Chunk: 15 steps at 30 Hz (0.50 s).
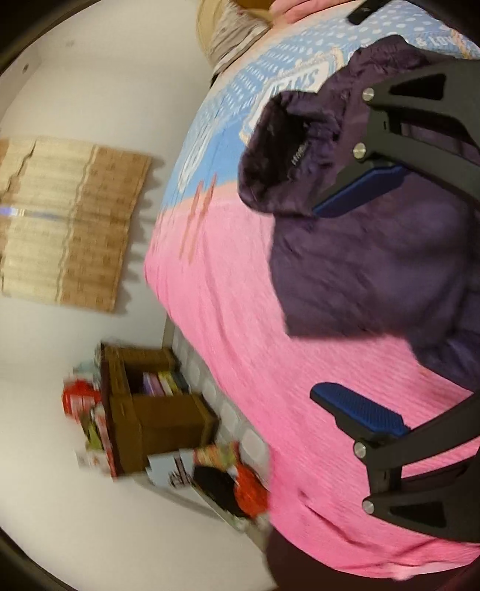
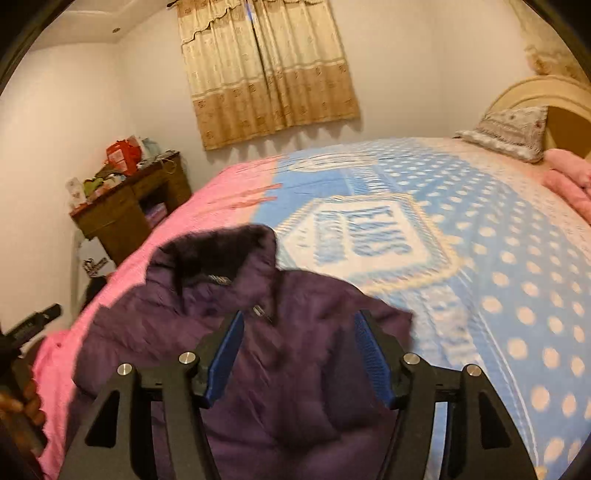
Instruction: Fold large clothes
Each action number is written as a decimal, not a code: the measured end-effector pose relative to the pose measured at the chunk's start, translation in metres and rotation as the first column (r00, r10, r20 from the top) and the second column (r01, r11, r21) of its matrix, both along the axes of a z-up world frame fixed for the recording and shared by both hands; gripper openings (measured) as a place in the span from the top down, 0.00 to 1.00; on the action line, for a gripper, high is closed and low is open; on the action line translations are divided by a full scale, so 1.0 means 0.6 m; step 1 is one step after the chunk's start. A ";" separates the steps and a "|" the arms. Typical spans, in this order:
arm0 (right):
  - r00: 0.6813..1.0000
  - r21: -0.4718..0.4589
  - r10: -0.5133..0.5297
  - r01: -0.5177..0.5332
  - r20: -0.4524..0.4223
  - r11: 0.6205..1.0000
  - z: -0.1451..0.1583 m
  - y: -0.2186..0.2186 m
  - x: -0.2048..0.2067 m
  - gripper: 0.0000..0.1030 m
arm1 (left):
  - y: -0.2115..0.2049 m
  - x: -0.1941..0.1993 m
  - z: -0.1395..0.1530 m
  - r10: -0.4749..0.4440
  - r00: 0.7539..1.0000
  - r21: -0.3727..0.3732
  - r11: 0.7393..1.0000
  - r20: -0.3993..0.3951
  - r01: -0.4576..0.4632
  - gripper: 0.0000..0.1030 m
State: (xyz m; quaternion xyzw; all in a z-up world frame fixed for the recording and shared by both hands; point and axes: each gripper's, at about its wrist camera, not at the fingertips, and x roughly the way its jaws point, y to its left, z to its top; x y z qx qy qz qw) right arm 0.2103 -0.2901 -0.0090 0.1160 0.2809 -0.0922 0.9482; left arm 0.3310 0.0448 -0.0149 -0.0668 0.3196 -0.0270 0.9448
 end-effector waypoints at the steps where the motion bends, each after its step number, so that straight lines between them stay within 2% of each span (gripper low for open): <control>1: 1.000 0.034 0.017 -0.017 -0.004 0.999 0.005 -0.003 0.025 0.31 | -0.013 0.023 0.009 -0.019 1.000 0.024 1.000 0.011 0.019 0.05; 3: 0.997 0.113 0.064 -0.059 -0.039 0.992 0.001 -0.011 0.091 0.27 | -0.042 0.044 0.021 -0.059 0.998 0.060 0.997 0.023 0.058 0.03; 4: 0.994 0.142 0.084 -0.073 -0.070 0.987 -0.009 -0.015 0.136 0.27 | -0.059 0.073 0.021 -0.080 0.997 0.080 0.994 0.003 0.080 0.02; 7: 0.984 0.160 0.069 -0.042 -0.167 0.986 -0.041 -0.014 0.224 0.27 | -0.094 0.138 0.001 -0.114 0.991 0.110 0.987 -0.064 0.121 0.02; 9: 0.973 0.156 0.078 -0.045 -0.217 0.987 -0.063 -0.017 0.281 0.27 | -0.107 0.175 -0.027 -0.119 0.984 0.088 0.987 -0.135 0.131 0.02; 11: 0.961 0.127 0.082 -0.050 -0.266 0.991 -0.083 -0.014 0.322 0.31 | -0.115 0.225 -0.069 -0.133 0.962 0.017 0.990 -0.239 0.141 0.04; 13: 0.948 0.074 0.091 -0.072 -0.303 0.995 -0.097 -0.007 0.349 0.90 | -0.119 0.263 -0.108 -0.168 0.929 -0.078 0.985 -0.330 0.151 0.06; 15: 0.945 0.038 0.098 -0.090 -0.313 0.995 -0.103 0.000 0.352 0.90 | -0.117 0.278 -0.133 -0.178 0.905 -0.157 0.980 -0.386 0.125 0.12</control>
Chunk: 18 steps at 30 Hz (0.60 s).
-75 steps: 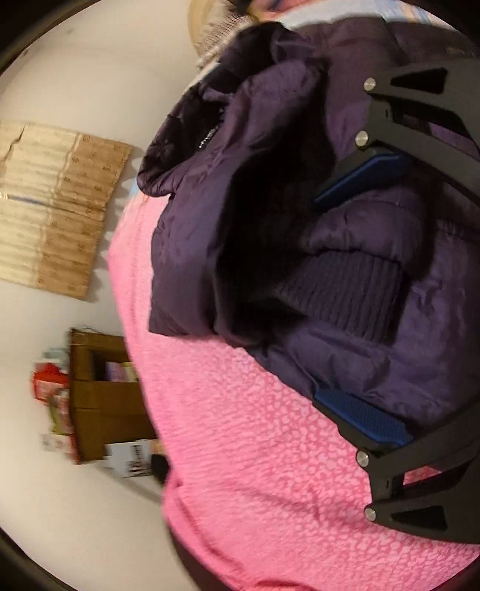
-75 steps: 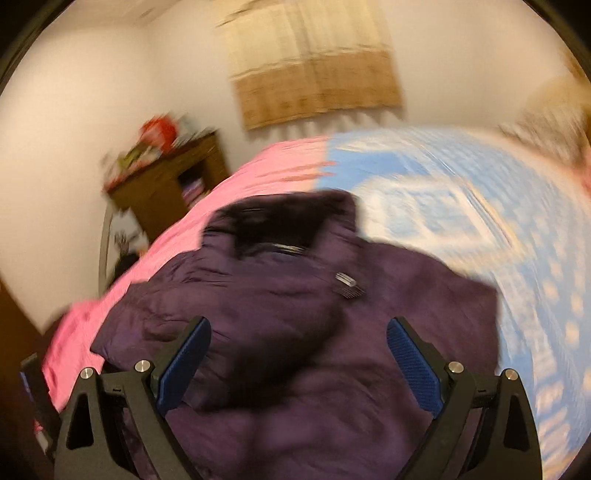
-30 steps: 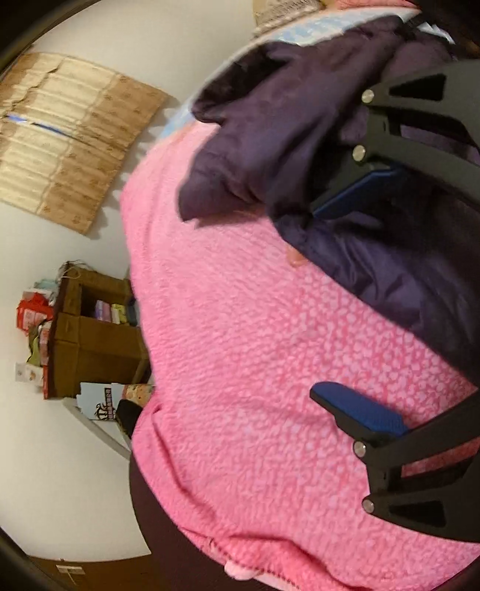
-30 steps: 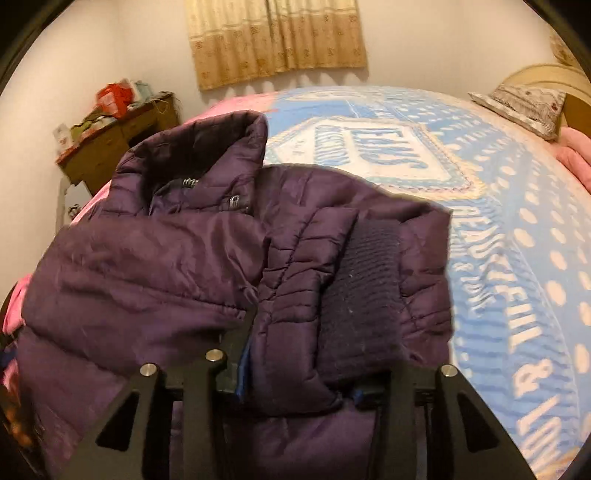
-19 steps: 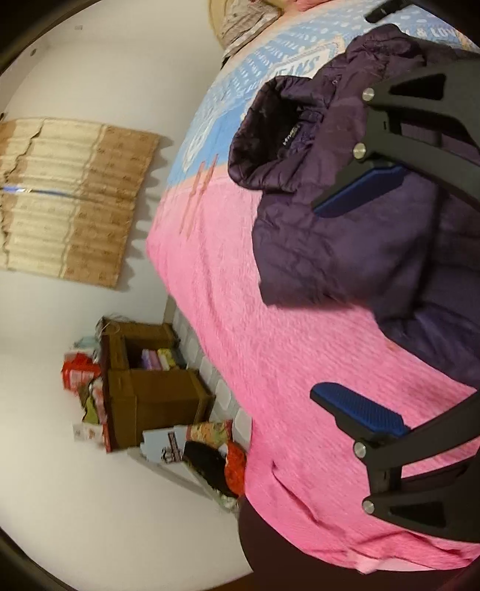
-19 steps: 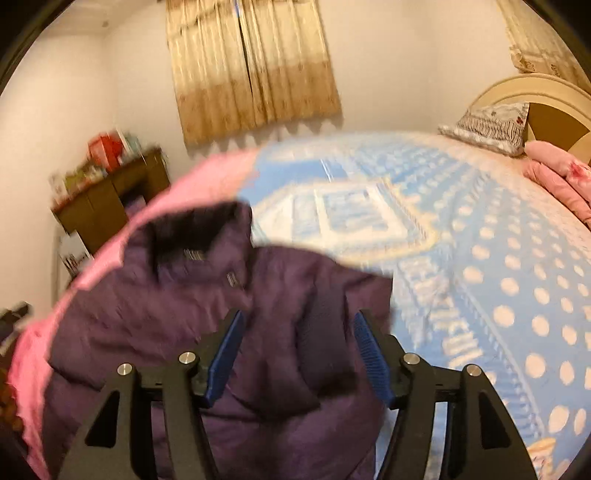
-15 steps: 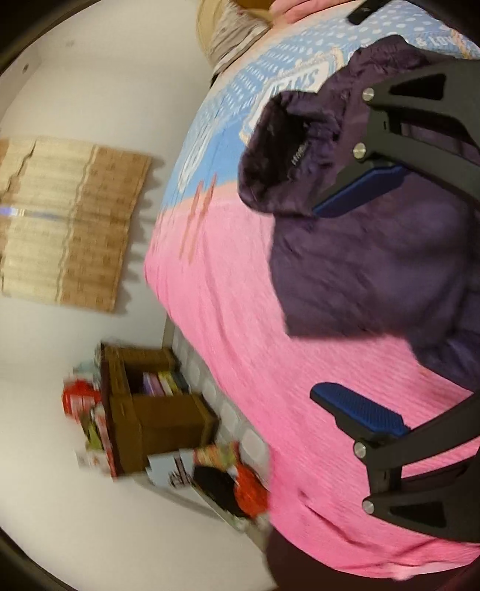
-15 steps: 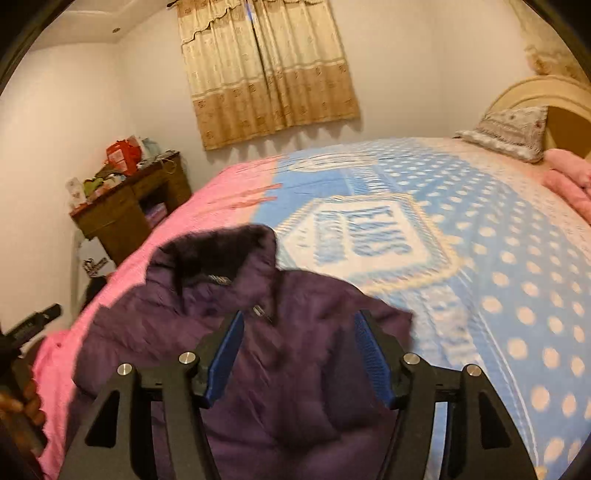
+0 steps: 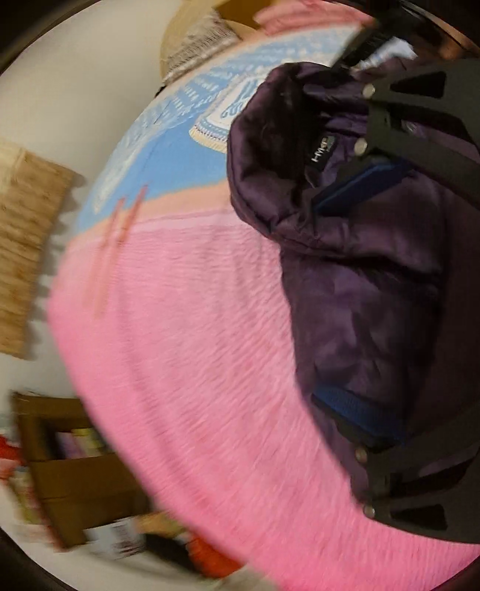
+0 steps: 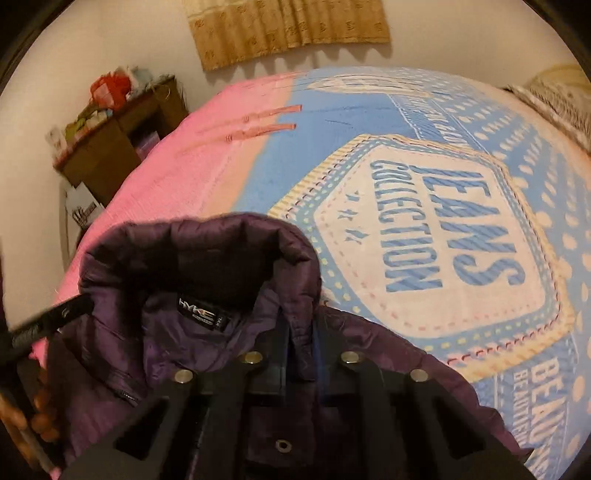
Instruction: Fold large clothes
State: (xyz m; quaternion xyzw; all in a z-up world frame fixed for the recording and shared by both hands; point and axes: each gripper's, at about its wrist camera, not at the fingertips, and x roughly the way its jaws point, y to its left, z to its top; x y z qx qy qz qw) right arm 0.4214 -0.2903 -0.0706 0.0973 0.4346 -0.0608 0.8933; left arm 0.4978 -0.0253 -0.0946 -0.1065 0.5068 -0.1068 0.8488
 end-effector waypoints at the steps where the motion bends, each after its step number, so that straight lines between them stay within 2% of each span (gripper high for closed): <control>1: 1.000 -0.011 0.018 -0.018 0.020 1.000 0.004 0.003 -0.004 0.91 | 0.000 -0.004 0.000 0.008 1.000 -0.009 1.000 0.006 -0.008 0.22; 2: 0.998 -0.037 0.039 -0.037 0.045 0.999 0.010 0.007 -0.016 0.91 | -0.004 -0.016 0.009 0.004 0.999 -0.011 1.000 0.033 -0.004 0.38; 3: 0.997 -0.054 0.049 -0.046 0.064 0.998 0.017 0.007 -0.028 0.91 | -0.005 -0.028 0.020 -0.018 0.998 -0.015 1.000 0.066 0.019 0.50; 4: 0.995 -0.054 0.053 -0.048 0.087 0.997 0.024 0.004 -0.043 0.91 | -0.003 -0.045 0.033 -0.042 0.995 -0.033 0.998 0.094 0.046 0.80; 5: 0.993 -0.039 0.048 -0.045 0.105 0.998 0.029 -0.002 -0.060 0.91 | 0.003 -0.058 0.040 -0.070 0.992 -0.091 0.993 0.102 0.079 0.98; 6: 0.993 -0.022 0.041 -0.039 0.110 0.999 0.029 -0.009 -0.073 0.91 | 0.020 -0.078 0.046 -0.058 0.992 -0.155 0.985 0.113 0.075 0.94; 7: 0.994 -0.009 0.031 -0.030 0.106 1.000 0.026 -0.018 -0.085 0.91 | 0.034 -0.095 0.047 -0.030 0.992 -0.168 0.984 0.125 0.051 0.95; 9: 0.997 0.020 -0.007 0.006 0.075 1.000 0.006 -0.037 -0.099 0.91 | 0.048 -0.114 0.039 0.010 0.990 -0.125 0.992 0.138 0.007 0.95; 11: 0.998 0.075 -0.060 0.060 0.006 0.995 -0.036 -0.063 -0.102 0.91 | 0.064 -0.119 0.007 0.062 0.994 -0.066 0.996 0.095 -0.056 0.97; 12: 0.997 0.138 -0.075 0.078 -0.025 0.987 -0.058 -0.075 -0.101 0.92 | 0.074 -0.116 -0.014 0.077 0.996 -0.101 0.992 0.035 -0.073 0.97; 13: 0.996 0.185 -0.091 0.093 -0.023 0.978 -0.068 -0.085 -0.102 0.92 | 0.079 -0.116 -0.020 0.085 0.996 -0.127 0.989 0.017 -0.082 0.97; 15: 0.996 0.146 -0.086 0.088 -0.020 0.985 -0.063 -0.079 -0.099 0.92 | 0.079 -0.118 -0.010 0.079 0.996 -0.136 0.988 0.038 -0.073 0.97; 16: 0.997 0.107 -0.078 0.080 -0.021 0.991 -0.062 -0.070 -0.096 0.92 | 0.070 -0.121 0.006 0.060 0.996 -0.121 0.991 0.068 -0.052 0.93; 18: 0.997 0.029 -0.069 0.070 -0.023 0.997 -0.060 -0.050 -0.093 0.92 | 0.049 -0.121 0.027 0.022 0.995 -0.091 0.996 0.095 -0.014 0.65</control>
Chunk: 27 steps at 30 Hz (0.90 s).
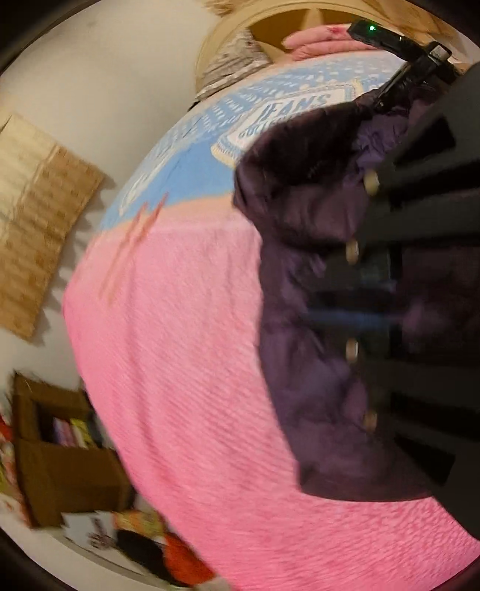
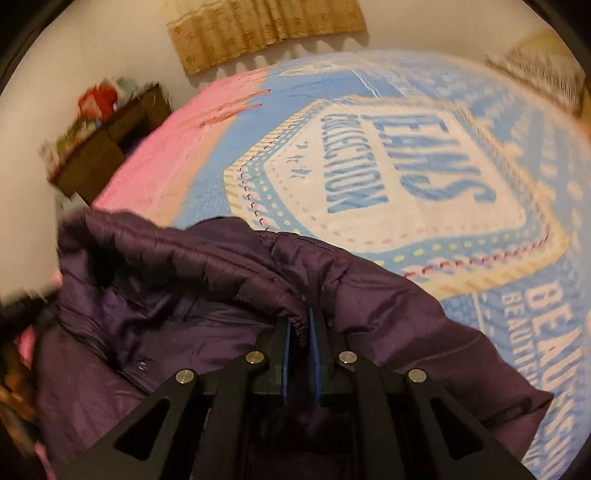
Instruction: Fold large clothes
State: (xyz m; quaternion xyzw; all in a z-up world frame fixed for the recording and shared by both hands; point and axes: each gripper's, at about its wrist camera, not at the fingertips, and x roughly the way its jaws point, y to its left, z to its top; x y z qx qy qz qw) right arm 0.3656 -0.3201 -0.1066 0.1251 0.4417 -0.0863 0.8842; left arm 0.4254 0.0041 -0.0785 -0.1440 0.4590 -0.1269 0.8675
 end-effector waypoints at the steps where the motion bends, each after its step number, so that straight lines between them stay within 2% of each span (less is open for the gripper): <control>1: 1.000 -0.014 -0.002 0.002 0.002 1.000 -0.001 0.003 0.000 0.92 | -0.016 0.002 0.011 -0.022 1.000 0.020 1.000 0.020 0.022 0.34; 2: 1.000 -0.012 -0.005 0.005 0.010 1.000 -0.001 0.002 -0.001 0.92 | -0.030 0.006 0.019 -0.042 0.998 0.041 0.998 0.040 0.040 0.14; 4: 1.000 0.019 -0.009 0.009 0.027 1.000 -0.004 -0.007 -0.003 0.92 | -0.057 0.020 0.023 -0.079 0.993 0.090 0.993 0.086 0.072 0.11; 6: 0.999 0.070 -0.010 0.007 0.040 0.998 -0.006 -0.017 -0.008 0.92 | -0.073 0.054 0.005 -0.102 0.994 0.124 0.988 0.050 0.095 0.12; 7: 0.999 0.099 -0.011 0.006 0.046 0.995 -0.006 -0.023 -0.009 0.92 | -0.079 0.066 -0.013 -0.113 0.994 0.119 0.987 0.001 0.112 0.23; 8: 0.999 0.130 -0.012 0.005 0.051 0.992 -0.008 -0.028 -0.009 0.92 | -0.077 0.069 -0.023 -0.115 0.993 0.109 0.987 -0.026 0.117 0.57; 9: 0.998 0.159 -0.015 0.006 0.055 0.987 -0.010 -0.035 -0.010 0.92 | -0.085 0.073 -0.029 -0.128 0.991 0.081 0.988 -0.047 0.131 0.75; 11: 0.998 0.206 -0.023 0.010 0.060 0.978 -0.014 -0.043 -0.010 0.92 | -0.084 0.054 -0.010 -0.114 0.994 0.050 0.992 -0.002 0.114 0.88; 13: 0.998 0.252 -0.033 0.016 0.062 0.968 -0.019 -0.050 -0.011 0.92 | -0.067 0.020 0.029 -0.104 0.992 -0.020 0.994 0.067 0.105 0.90; 16: 0.997 0.292 -0.048 0.028 0.061 0.956 -0.023 -0.057 -0.009 0.93 | -0.027 -0.025 0.040 -0.037 0.994 -0.075 0.996 0.102 0.045 0.91; 18: 0.997 0.289 -0.049 0.030 0.060 0.957 -0.022 -0.055 -0.009 0.93 | -0.021 -0.025 0.005 0.013 0.998 -0.020 1.000 0.064 -0.011 0.91; 19: 0.997 0.284 -0.049 0.030 0.058 0.958 -0.022 -0.053 -0.007 0.93 | -0.016 -0.018 -0.034 0.040 0.999 0.025 0.999 0.007 -0.041 0.90; 20: 0.997 0.280 -0.049 0.031 0.056 0.959 -0.021 -0.053 -0.006 0.93 | -0.014 -0.011 -0.056 0.055 0.998 0.024 0.998 -0.028 -0.054 0.87; 21: 0.997 0.282 -0.053 0.035 0.055 0.959 -0.021 -0.053 -0.007 0.93 | -0.004 -0.008 -0.077 0.066 0.997 -0.019 0.998 -0.039 -0.066 0.87; 22: 0.997 0.283 -0.058 0.040 0.055 0.958 -0.021 -0.053 -0.007 0.93 | 0.003 -0.010 -0.084 0.091 0.996 -0.063 0.994 -0.021 -0.092 0.85; 23: 0.997 0.275 -0.059 0.042 0.054 0.961 -0.021 -0.051 -0.006 0.93 | -0.002 -0.011 -0.083 0.099 0.995 -0.045 0.994 -0.017 -0.100 0.85; 25: 0.997 0.261 -0.054 0.039 0.053 0.965 -0.019 -0.049 -0.008 0.90 | -0.021 -0.012 -0.079 0.093 0.996 0.036 0.995 0.010 -0.093 0.83; 27: 0.999 0.254 -0.034 0.024 0.033 0.967 -0.013 -0.046 -0.015 0.85 | -0.027 -0.012 -0.078 0.094 0.995 0.054 0.994 0.019 -0.094 0.83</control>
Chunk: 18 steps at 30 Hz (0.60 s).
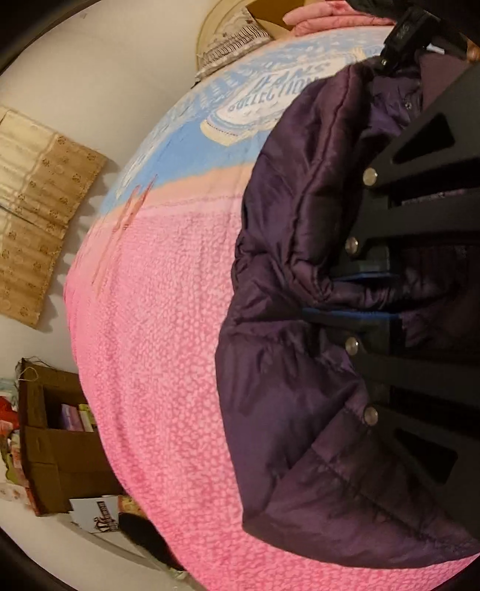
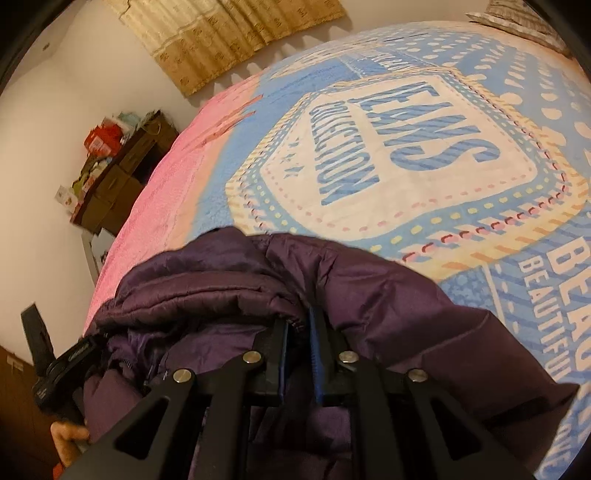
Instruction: Fold large clothes
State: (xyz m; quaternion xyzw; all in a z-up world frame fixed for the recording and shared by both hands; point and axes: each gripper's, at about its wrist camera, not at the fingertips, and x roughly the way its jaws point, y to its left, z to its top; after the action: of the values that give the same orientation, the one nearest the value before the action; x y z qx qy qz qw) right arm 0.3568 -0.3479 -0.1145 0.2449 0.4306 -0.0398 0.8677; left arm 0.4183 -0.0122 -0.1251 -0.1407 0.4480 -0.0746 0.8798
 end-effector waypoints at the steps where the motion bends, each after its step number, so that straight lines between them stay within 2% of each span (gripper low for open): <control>1: 1.000 -0.003 0.003 -0.003 -0.010 1.000 0.006 0.000 -0.007 0.83 | 0.003 0.003 0.000 0.000 1.000 -0.012 1.000 -0.001 0.000 0.83; 3: 0.998 -0.030 -0.052 0.052 0.023 0.998 0.033 0.000 -0.040 0.83 | 0.013 0.004 0.001 0.000 1.000 -0.030 1.000 0.002 0.000 0.83; 5: 0.984 -0.145 -0.123 0.141 0.126 0.979 0.083 0.012 -0.078 0.83 | 0.012 0.005 0.003 0.001 1.000 -0.029 1.000 0.006 -0.001 0.83; 7: 0.974 -0.216 -0.074 0.121 0.212 0.969 0.129 0.038 -0.080 0.83 | 0.004 0.007 0.005 0.001 1.000 -0.013 1.000 0.012 0.000 0.83; 10: 0.977 -0.252 0.031 0.024 0.211 0.967 0.155 0.081 -0.026 0.83 | 0.001 0.001 0.005 -0.004 1.000 -0.017 1.000 0.014 0.004 0.81; 12: 0.984 -0.248 0.082 -0.040 0.159 0.968 0.131 0.101 0.027 0.83 | 0.005 -0.002 0.011 -0.014 1.000 -0.032 0.999 -0.002 0.014 0.80; 13: 0.986 -0.245 0.115 -0.084 0.117 0.966 0.107 0.108 0.049 0.83 | 0.012 -0.007 0.018 -0.019 1.000 -0.039 0.999 -0.018 0.018 0.75; 15: 0.984 -0.206 0.175 -0.179 -0.035 0.962 0.023 0.117 0.081 0.82 | 0.031 -0.028 0.044 -0.013 0.999 -0.060 0.998 -0.040 0.011 0.65; 16: 0.981 -0.199 0.192 -0.193 -0.022 0.961 -0.001 0.117 0.078 0.83 | 0.034 -0.039 0.056 -0.004 0.999 -0.053 0.999 -0.044 0.001 0.61; 17: 0.980 -0.215 0.193 -0.178 0.047 0.960 0.003 0.116 0.064 0.83 | 0.036 -0.050 0.077 0.009 0.999 -0.028 1.000 -0.039 -0.010 0.56; 18: 0.981 -0.220 0.191 -0.178 0.041 0.959 0.005 0.117 0.063 0.83 | 0.031 -0.056 0.097 0.011 1.000 -0.005 1.000 -0.019 -0.011 0.52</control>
State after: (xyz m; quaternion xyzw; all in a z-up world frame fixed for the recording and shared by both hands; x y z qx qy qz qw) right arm 0.3943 -0.2776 -0.1116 0.1095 0.4177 0.0026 0.9019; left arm 0.3846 0.0063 -0.0671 -0.1462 0.4555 -0.0693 0.8754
